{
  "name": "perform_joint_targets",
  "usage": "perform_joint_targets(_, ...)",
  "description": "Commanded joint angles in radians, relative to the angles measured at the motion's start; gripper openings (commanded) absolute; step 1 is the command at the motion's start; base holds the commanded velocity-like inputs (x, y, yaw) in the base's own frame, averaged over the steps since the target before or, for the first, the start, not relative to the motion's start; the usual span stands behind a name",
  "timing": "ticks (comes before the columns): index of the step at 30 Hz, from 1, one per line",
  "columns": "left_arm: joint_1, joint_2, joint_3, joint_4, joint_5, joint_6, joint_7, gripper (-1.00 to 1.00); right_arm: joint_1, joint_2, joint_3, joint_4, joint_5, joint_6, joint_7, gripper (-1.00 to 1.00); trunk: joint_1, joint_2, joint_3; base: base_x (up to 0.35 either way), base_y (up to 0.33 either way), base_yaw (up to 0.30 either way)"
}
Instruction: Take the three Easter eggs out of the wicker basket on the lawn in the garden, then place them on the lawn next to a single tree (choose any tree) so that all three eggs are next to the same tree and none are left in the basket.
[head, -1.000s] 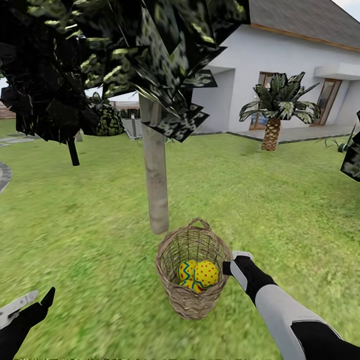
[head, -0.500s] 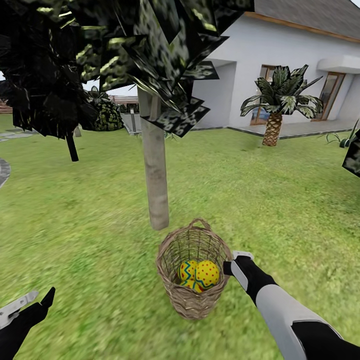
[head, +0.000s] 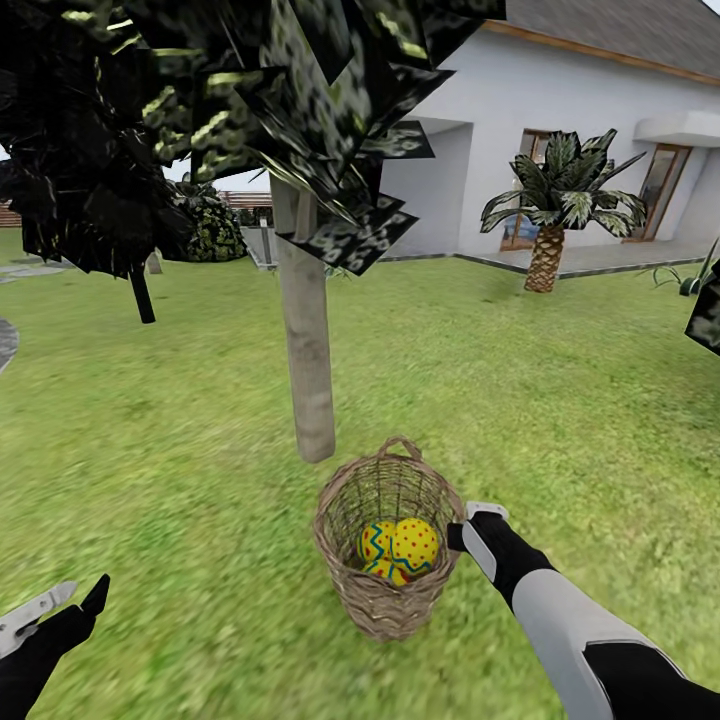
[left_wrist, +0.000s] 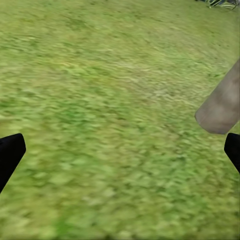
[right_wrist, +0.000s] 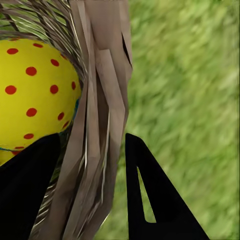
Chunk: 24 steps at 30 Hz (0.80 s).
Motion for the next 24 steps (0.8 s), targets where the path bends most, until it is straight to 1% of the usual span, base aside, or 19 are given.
perform_joint_targets(1,0.000,-0.001,0.002,-0.001,0.009,0.008,-0.005,1.00,-0.001,0.000,-0.001,-0.003,-0.014,0.001,-0.008,-1.00,0.000,0.000,-0.001,0.000,0.000,0.000)
perform_joint_targets(15,0.000,-0.001,0.002,-0.001,0.009,0.007,-0.006,1.00,-0.001,0.000,-0.001,-0.004,-0.012,0.001,-0.017,-1.00,0.000,0.000,-0.001,0.000,0.000,0.000)
perform_joint_targets(16,0.000,-0.001,0.002,-0.001,0.009,0.008,-0.006,1.00,-0.001,0.000,-0.001,-0.004,-0.012,0.001,-0.018,1.00,0.000,0.000,-0.001,0.000,0.000,0.000)
perform_joint_targets(21,0.000,-0.001,0.002,-0.001,0.009,0.007,-0.006,1.00,-0.001,0.000,-0.001,-0.004,-0.011,0.001,-0.017,1.00,0.000,0.000,-0.001,0.000,0.000,0.000)
perform_joint_targets(24,0.000,-0.001,0.002,-0.001,0.018,0.007,-0.006,1.00,-0.001,-0.001,-0.001,-0.004,-0.012,0.001,-0.017,1.00,0.000,0.000,-0.001,0.000,0.000,0.000)
